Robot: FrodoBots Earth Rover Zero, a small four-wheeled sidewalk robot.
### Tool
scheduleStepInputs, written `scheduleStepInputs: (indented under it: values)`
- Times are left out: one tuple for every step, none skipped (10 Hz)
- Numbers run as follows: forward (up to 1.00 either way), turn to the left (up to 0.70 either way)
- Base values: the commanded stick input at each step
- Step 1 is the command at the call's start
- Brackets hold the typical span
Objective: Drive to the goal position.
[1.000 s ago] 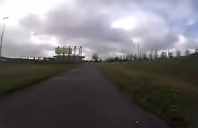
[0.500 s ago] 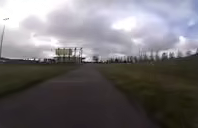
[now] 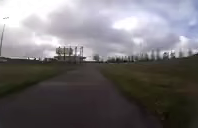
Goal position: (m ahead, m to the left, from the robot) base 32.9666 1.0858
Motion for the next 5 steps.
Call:
scheduleStepInputs:
  values:
    - [1.0, 0.0]
    - [1.0, 0.0]
    - [1.0, 0.0]
    - [1.0, 0.0]
    - [1.0, 0.0]
